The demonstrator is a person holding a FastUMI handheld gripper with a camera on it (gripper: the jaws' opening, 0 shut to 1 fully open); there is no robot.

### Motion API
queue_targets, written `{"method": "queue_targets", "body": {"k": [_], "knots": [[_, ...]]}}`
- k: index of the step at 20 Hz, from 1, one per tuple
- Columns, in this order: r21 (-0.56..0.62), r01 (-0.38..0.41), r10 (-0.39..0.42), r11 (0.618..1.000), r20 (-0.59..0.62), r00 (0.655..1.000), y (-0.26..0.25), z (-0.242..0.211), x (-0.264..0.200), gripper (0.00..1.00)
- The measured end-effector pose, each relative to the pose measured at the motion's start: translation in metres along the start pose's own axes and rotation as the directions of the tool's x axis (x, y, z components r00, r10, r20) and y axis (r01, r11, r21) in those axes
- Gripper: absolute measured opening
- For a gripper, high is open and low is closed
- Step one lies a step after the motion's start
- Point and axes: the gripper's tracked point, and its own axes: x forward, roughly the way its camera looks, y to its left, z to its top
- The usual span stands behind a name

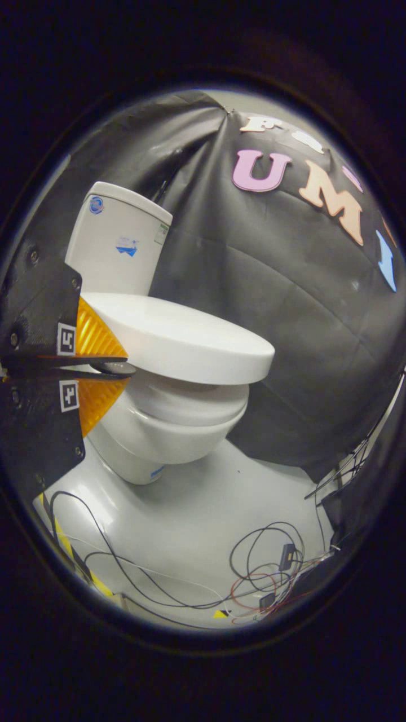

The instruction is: Open the toilet lid.

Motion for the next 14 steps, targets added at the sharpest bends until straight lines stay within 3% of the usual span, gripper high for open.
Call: {"method": "queue_targets", "body": {"k": [7,14], "knots": [[-0.188,-0.023,0.033,0.982,0.051,0.998,0.05,0.016,-0.018,0.01],[-0.371,0.024,0.015,0.928,0.104,0.994,0.102,0.021,-0.032,0.02]]}}
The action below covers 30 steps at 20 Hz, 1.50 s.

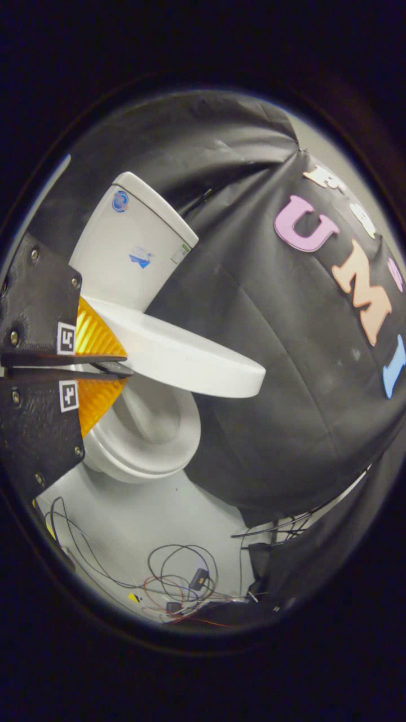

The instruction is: Open the toilet lid.

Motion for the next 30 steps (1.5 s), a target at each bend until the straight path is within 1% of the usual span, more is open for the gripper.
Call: {"method": "queue_targets", "body": {"k": [4,7,12,15,21,27,30], "knots": [[-0.071,0.024,-0.023,0.997,0.006,1.0,0.021,0.007,-0.007,0.03],[-0.095,0.032,-0.032,0.995,0.004,0.999,0.037,0.01,-0.012,0.03],[-0.185,0.051,-0.044,0.981,0.042,0.998,0.067,0.018,-0.019,0.03],[-0.227,0.038,-0.026,0.973,0.056,0.998,0.087,0.021,-0.022,0.03],[-0.255,0.039,-0.014,0.966,0.098,0.995,0.116,0.025,-0.026,0.03],[-0.349,0.042,0.002,0.936,0.126,0.992,0.15,0.024,-0.029,0.03],[-0.371,0.04,0.011,0.928,0.135,0.991,0.163,0.022,-0.03,0.04]]}}
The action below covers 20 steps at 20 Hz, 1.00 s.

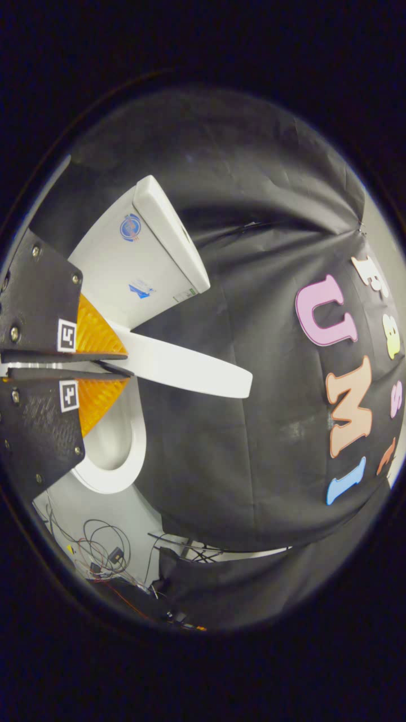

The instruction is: Open the toilet lid.

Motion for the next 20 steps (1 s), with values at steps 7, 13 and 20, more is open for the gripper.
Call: {"method": "queue_targets", "body": {"k": [7,13,20], "knots": [[-0.003,-0.028,0.028,1.0,0.019,0.999,0.022,0.006,-0.001,0.04],[-0.012,-0.045,0.046,0.999,0.03,0.998,0.038,0.008,-0.001,0.04],[-0.035,-0.065,0.067,0.997,0.037,0.997,0.056,0.009,-0.001,0.04]]}}
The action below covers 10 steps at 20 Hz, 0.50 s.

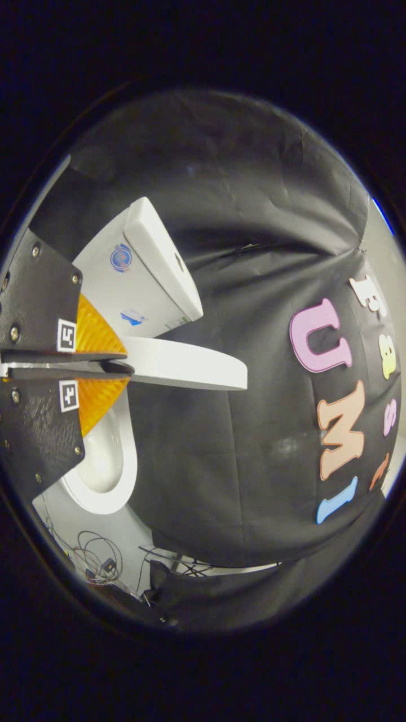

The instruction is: Open the toilet lid.

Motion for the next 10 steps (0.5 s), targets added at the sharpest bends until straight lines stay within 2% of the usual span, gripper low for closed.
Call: {"method": "queue_targets", "body": {"k": [6,10], "knots": [[-0.044,-0.007,0.008,0.999,0.021,1.0,0.022,0.001,0.0,0.04],[-0.017,-0.022,0.023,1.0,0.051,0.998,0.035,0.002,0.002,0.04]]}}
